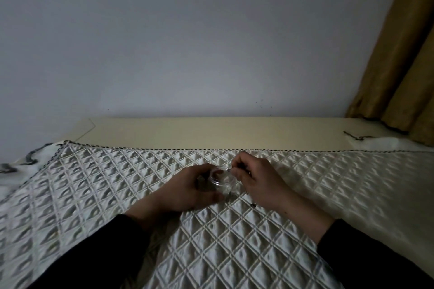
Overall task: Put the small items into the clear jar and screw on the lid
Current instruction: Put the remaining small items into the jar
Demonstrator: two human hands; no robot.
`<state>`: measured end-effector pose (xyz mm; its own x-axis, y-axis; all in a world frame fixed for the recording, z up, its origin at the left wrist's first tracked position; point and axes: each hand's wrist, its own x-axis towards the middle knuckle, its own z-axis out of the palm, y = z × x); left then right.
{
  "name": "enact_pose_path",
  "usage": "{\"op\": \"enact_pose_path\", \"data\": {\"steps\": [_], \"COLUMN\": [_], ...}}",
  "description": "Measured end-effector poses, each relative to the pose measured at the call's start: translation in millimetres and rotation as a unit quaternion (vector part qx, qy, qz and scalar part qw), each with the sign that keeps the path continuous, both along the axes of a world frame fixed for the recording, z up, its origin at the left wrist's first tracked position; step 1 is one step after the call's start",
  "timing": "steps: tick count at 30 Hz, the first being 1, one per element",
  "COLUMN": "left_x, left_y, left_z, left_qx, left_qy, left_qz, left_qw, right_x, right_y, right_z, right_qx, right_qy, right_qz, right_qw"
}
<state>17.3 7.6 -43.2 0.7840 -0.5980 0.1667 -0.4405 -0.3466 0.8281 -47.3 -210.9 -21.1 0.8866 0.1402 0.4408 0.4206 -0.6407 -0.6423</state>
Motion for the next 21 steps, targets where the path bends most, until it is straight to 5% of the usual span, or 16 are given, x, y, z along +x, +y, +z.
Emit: {"op": "enact_pose_path", "data": {"steps": [21], "left_x": [-4.0], "left_y": [-1.2], "left_z": [4.3], "left_qx": [-0.004], "left_qy": [0.013], "left_qz": [-0.011], "left_qw": [1.000], "right_x": [-0.2], "right_y": [3.7], "right_z": [-2.5], "right_qx": [-0.001], "right_qy": [-0.011], "right_qz": [0.018], "right_qw": [1.000]}}
